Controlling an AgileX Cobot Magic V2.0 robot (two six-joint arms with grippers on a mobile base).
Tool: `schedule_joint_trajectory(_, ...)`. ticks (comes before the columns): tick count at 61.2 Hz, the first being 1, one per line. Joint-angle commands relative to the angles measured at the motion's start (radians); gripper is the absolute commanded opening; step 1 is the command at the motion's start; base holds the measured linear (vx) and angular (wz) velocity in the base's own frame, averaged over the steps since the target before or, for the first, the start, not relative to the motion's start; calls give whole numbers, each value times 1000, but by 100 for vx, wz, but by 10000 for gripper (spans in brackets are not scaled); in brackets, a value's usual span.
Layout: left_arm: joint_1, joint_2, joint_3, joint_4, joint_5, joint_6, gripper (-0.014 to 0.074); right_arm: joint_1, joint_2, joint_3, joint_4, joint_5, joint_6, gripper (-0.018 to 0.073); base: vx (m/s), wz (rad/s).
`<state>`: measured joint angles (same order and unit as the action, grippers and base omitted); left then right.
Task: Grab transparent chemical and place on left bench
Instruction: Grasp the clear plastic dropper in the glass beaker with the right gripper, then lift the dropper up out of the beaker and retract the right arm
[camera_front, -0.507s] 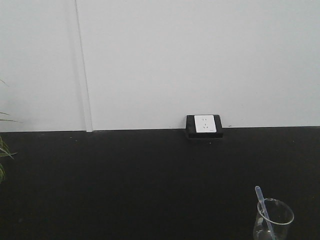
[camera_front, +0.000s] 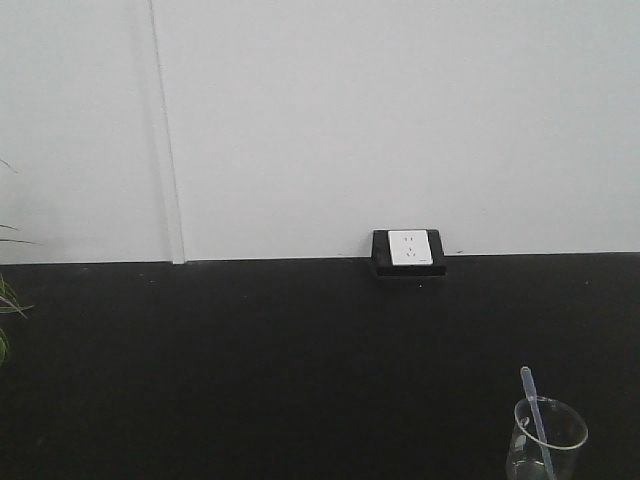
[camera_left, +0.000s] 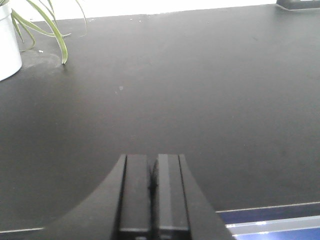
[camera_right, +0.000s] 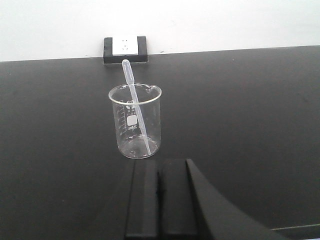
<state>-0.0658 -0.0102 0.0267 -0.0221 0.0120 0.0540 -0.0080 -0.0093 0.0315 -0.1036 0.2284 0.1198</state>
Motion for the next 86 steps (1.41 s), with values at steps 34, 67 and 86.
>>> schedule_joint_trajectory(34, -2, -19, 16, -1, -78, -8, -3, -6, 6, 6, -5, -316, -9, -7, 0, 0)
schedule_joint_trajectory(67, -2, -19, 16, -1, -78, -8, -3, -5, 440, -230, -4, -673, -15, -6, 0, 0)
schedule_joint_trajectory(86, -2, -19, 16, -1, -78, -8, -3, -5, 793, -256, -171, -843, -12, 97, 0, 0)
